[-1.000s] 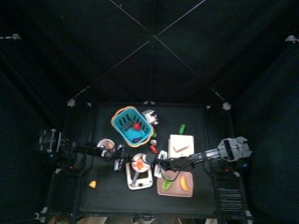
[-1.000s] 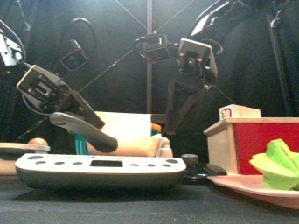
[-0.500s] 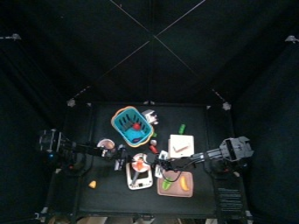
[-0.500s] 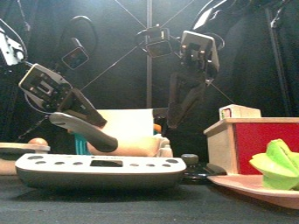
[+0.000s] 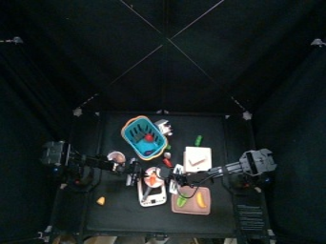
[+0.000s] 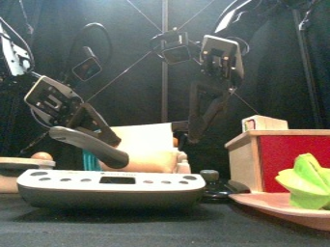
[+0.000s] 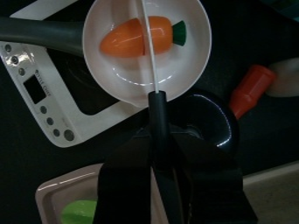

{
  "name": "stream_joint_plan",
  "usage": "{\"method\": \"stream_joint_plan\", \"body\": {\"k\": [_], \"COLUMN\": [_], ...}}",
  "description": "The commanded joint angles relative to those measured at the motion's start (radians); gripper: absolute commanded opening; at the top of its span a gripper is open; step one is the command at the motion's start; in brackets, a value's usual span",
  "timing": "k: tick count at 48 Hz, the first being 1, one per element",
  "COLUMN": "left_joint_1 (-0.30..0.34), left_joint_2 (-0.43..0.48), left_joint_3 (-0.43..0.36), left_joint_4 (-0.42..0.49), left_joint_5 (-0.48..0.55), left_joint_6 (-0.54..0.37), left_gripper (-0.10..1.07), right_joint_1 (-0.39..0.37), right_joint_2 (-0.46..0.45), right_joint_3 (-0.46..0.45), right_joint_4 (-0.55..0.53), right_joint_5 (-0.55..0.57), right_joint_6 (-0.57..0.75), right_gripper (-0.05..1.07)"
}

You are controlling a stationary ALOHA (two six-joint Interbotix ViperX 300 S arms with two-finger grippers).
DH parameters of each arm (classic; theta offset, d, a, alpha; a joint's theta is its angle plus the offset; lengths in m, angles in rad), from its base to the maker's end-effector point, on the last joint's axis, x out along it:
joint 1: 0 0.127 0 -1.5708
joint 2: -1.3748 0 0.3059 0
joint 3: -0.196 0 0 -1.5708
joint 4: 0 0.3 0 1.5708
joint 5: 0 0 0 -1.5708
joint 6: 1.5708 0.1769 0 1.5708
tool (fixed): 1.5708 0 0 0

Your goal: Cut carrot

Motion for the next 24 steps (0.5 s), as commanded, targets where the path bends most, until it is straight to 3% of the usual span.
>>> {"method": "stream_joint_plan", "body": {"k": [1,24], "left_joint_1": [-0.003,-0.003], "left_joint_2": [0.002,0.003], "left_joint_3": [-0.026,-0.025], "left_joint_4": [0.0,-0.002], "left_joint_5": [-0.005,0.046], "left_joint_6": [0.002,0.002], "left_gripper": [0.36,0.36], "right_joint_1": [-0.005,-0.006], "right_joint_2": [-0.017,0.015], "right_joint_3": [-0.015,-0.026], "right_joint_4": [-0.006,-0.002], "right_joint_5": [-0.009,-0.018], "right_joint_6": [0.002,-0.002], "right_gripper": [0.47,0.47]}}
